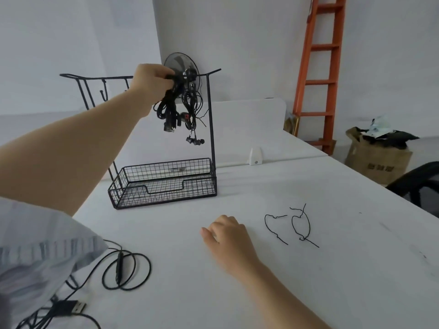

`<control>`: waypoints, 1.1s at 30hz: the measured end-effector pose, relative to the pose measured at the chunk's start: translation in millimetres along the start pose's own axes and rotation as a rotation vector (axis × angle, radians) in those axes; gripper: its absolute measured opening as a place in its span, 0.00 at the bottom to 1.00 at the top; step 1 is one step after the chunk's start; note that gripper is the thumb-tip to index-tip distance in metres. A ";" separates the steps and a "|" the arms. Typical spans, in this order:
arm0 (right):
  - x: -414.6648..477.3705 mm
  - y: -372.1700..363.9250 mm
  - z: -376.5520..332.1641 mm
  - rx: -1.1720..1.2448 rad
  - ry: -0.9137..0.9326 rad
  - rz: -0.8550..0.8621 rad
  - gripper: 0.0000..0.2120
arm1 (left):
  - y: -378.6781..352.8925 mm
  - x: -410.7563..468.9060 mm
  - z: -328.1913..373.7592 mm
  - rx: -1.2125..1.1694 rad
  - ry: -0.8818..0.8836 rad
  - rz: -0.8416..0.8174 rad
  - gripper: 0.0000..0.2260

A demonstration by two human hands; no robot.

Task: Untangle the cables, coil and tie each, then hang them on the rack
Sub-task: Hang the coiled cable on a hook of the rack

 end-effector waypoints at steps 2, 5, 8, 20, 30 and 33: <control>-1.1 1.5 -0.4 -0.015 0.001 -0.009 0.19 | -2.4 1.0 -2.3 0.004 -0.011 0.025 0.13; -1.6 1.6 -1.8 -0.019 0.003 -0.018 0.19 | -6.8 0.2 2.1 -0.030 -0.053 0.044 0.12; -0.8 -1.5 -1.1 -0.024 0.009 -0.012 0.23 | -10.8 5.8 9.7 -0.004 -0.080 0.039 0.13; -3.4 -9.7 -2.2 -0.144 0.063 0.035 0.26 | -16.7 13.3 -4.9 0.276 -0.069 0.151 0.16; -2.4 -11.7 -3.8 -0.125 0.040 0.093 0.26 | -13.5 10.6 -9.5 0.303 -0.098 0.129 0.11; -4.2 -8.6 -8.0 0.021 -0.123 -0.006 0.16 | -12.9 7.8 -15.0 0.350 -0.123 0.093 0.12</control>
Point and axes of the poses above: each hand's wrist, its own x-axis towards the middle knuckle, its own y-axis out of the back of the hand, z = x × y, the point moved 1 cm from there along x, towards the middle knuckle, and after that the axes turned 7 degrees about -x, right-handed, at the moved point
